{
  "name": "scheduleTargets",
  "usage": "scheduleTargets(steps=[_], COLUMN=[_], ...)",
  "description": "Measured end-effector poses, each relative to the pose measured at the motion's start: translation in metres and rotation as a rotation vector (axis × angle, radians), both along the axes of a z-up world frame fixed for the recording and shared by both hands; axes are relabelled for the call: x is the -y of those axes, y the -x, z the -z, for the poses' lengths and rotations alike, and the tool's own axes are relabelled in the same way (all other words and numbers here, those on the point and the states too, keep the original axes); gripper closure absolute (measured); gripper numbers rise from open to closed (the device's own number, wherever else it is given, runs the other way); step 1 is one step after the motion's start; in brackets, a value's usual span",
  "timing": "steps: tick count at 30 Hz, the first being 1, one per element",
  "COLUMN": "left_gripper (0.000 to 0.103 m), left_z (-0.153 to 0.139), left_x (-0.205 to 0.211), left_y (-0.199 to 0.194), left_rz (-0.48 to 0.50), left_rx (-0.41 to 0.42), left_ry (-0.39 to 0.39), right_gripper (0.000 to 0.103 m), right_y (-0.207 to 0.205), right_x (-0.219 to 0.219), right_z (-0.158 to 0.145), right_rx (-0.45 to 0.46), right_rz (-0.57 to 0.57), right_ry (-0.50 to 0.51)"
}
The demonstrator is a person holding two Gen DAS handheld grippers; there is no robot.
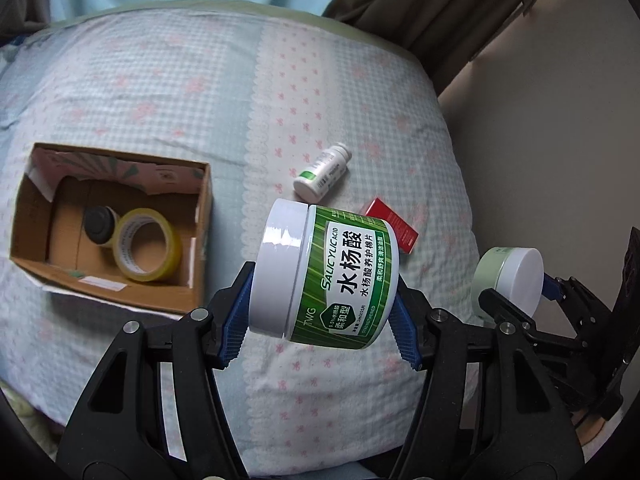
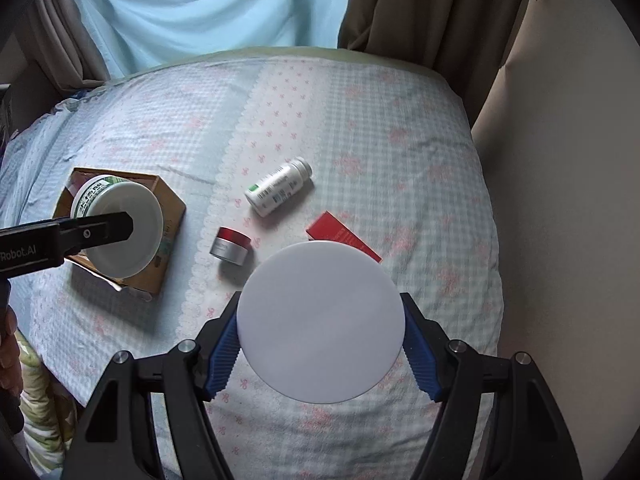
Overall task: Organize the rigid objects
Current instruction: 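Carry the green tub and white jar into the box and release both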
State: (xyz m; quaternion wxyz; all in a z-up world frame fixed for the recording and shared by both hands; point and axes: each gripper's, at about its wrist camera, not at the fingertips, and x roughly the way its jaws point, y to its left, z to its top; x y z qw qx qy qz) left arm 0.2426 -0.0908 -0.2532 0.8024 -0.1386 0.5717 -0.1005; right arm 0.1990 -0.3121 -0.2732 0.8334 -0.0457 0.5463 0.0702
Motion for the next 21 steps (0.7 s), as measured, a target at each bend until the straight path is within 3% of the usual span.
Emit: scheduleTargets(steps=[9, 14, 21], left_gripper=[0.046, 0.046, 0.047], left_z=[-0.048, -0.065, -0.058], left_x=[-0.106, -0.165, -0.241], left_y=[0.019, 0.018, -0.002], left_rz=[-0.083, -0.044, 0.042], left_rx=[0.069, 0.094, 0.078], left_ry=[0.006, -0.01, -0.014], right_gripper=[0.035, 0.035, 0.035], right_y=[0.007, 0.002, -0.013], right_x=[-0.075, -0.131, -0.209], right_z=[-0.059, -0.078, -0.083], right_rx=[0.07, 0.085, 0.066], right_rz=[-0.104, -0.107, -0.022], right_ry=[-0.026, -0.053, -0.115])
